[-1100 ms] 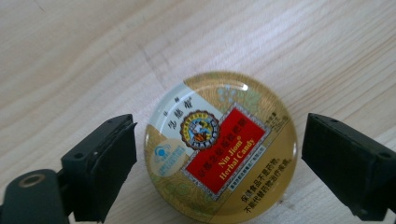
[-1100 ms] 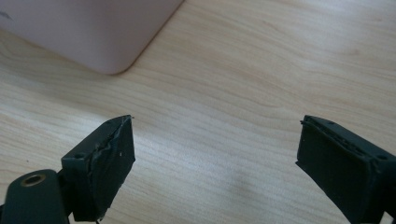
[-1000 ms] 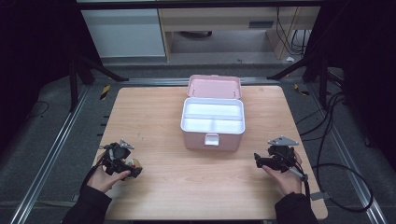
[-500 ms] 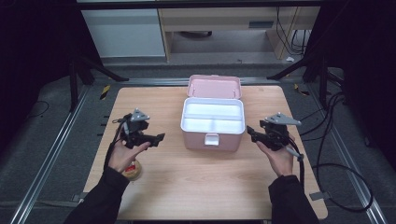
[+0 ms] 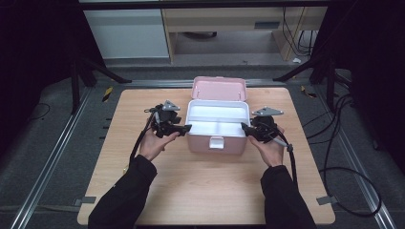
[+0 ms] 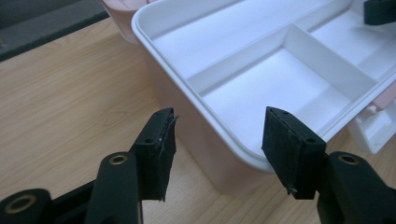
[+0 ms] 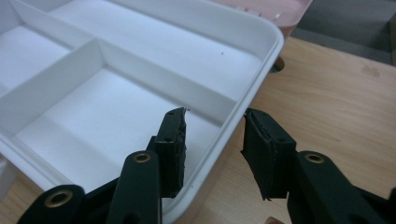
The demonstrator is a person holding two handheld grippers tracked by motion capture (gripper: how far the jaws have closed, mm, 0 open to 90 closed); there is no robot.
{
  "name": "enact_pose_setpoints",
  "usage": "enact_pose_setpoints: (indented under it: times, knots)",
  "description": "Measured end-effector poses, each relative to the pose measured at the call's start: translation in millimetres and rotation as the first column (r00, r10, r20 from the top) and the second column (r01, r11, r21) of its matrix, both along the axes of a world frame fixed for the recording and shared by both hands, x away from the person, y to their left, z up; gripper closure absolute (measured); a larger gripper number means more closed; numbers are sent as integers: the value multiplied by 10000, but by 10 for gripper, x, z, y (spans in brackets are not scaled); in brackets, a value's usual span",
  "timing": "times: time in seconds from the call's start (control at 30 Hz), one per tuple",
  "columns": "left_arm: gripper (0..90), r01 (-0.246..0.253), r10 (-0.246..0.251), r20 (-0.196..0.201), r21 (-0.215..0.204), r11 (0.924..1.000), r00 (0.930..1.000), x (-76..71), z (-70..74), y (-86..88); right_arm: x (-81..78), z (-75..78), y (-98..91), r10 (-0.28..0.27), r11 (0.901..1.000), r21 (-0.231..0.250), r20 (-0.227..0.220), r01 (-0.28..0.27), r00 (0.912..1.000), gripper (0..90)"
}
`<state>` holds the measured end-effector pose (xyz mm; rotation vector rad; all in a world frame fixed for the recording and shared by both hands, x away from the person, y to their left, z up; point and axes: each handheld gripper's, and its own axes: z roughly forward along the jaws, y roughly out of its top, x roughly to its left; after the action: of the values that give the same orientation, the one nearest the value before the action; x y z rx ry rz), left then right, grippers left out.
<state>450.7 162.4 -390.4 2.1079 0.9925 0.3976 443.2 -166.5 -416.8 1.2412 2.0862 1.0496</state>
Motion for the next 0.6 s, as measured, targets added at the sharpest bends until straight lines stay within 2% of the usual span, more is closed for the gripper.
enact_pose_setpoints:
  times: [0.03,0.13,0.23,0.4,0.43,0.53,0.6]
  knots:
    - [466,42,-44,-54,-259,9997,10000,3,-18,13,14,-22,4,34,10000,-35,-119,-35,9999,597]
    - [490,105,-111,-148,-426,9990,9998,3,-26,44,20,-33,6,12,10000,58,-115,-12,9999,604]
    - [520,206,-211,-209,-248,9995,9996,-26,-20,81,24,-40,36,118,9998,152,-77,-117,9999,614]
    - [553,55,-59,121,345,9994,9999,-130,-58,172,-10,-41,185,421,9990,142,-55,-421,9991,634]
    - [575,9,-13,118,288,9996,9999,-139,-57,214,-60,-40,265,449,9988,173,-91,-448,9989,632]
    - [602,-46,46,7,48,10000,10000,-137,-51,322,-100,-35,316,447,9988,217,-182,-443,9988,622]
    - [605,-142,141,33,134,9998,9999,-132,-55,364,-148,-36,372,509,9983,290,-209,-503,9985,609]
